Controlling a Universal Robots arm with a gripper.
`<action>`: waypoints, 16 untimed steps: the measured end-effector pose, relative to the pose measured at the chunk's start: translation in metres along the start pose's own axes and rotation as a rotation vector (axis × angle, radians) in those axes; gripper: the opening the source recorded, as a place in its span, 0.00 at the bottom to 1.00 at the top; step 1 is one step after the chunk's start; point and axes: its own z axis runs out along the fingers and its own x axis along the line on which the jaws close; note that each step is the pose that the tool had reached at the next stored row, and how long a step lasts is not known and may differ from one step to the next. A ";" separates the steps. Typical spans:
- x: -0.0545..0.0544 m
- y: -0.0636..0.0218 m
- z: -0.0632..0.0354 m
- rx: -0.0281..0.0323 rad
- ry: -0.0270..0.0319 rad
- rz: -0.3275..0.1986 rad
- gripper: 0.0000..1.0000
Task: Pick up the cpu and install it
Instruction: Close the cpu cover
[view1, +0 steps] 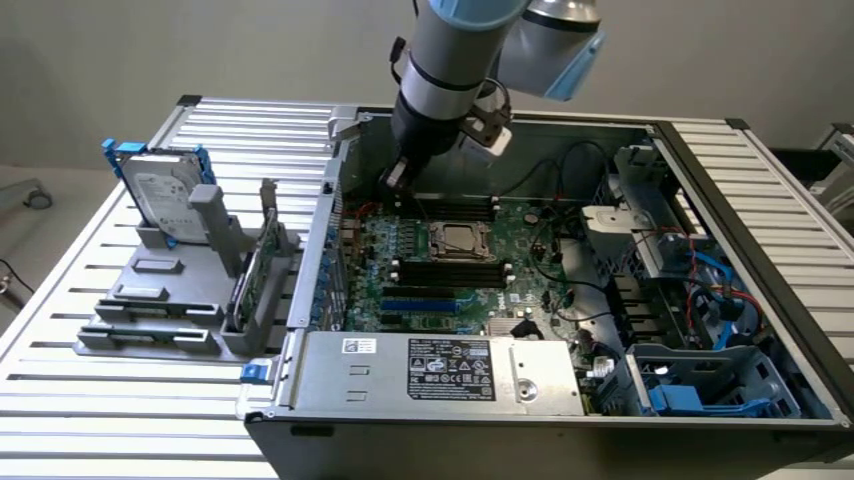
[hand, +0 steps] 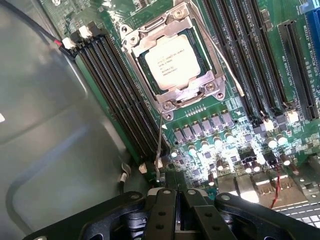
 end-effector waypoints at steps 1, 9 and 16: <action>0.000 -0.0001 0.0004 -0.0017 0.0030 0.010 0.11; -0.004 -0.0074 0.0044 -0.0120 0.0202 0.064 0.11; -0.002 -0.0090 0.0056 -0.0530 0.0501 0.087 0.11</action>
